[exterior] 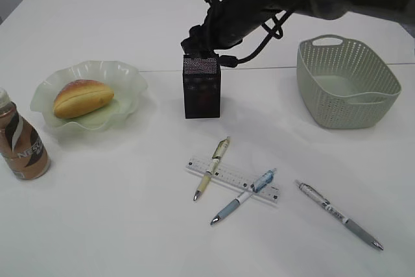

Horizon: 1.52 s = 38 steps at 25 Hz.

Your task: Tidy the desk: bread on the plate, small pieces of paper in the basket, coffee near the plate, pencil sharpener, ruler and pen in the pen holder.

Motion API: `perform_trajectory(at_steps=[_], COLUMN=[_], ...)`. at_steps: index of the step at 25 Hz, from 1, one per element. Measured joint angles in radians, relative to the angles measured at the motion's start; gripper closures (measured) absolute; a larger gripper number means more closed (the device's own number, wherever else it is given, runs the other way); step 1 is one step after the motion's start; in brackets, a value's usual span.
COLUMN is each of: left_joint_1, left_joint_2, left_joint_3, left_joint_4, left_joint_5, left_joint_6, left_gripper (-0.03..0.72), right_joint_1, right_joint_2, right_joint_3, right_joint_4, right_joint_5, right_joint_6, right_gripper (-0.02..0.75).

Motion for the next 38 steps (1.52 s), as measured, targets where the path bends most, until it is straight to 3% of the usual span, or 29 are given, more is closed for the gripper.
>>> perform_trajectory(at_steps=[6, 17, 24, 30, 38], left_joint_1=[0.000, 0.000, 0.000, 0.000, 0.000], left_joint_2=[0.000, 0.000, 0.000, 0.000, 0.000], left_joint_3=[0.000, 0.000, 0.000, 0.000, 0.000], left_joint_4=[0.005, 0.033, 0.051, 0.113, 0.168], left_joint_5=[0.000, 0.000, 0.000, 0.000, 0.000], left_joint_6=[0.000, 0.000, 0.000, 0.000, 0.000], left_gripper=[0.191, 0.191, 0.191, 0.191, 0.191], right_joint_1=[0.000, 0.002, 0.006, 0.050, 0.108], right_joint_2=[-0.063, -0.202, -0.259, -0.342, -0.372], right_joint_3=[0.000, 0.000, 0.022, 0.162, 0.471], right_joint_4=[0.029, 0.011, -0.177, -0.201, -0.204], right_joint_5=[0.153, 0.618, 0.646, 0.646, 0.643], right_joint_6=[0.000, 0.005, 0.202, 0.220, 0.073], right_gripper=[0.309, 0.309, 0.309, 0.309, 0.309])
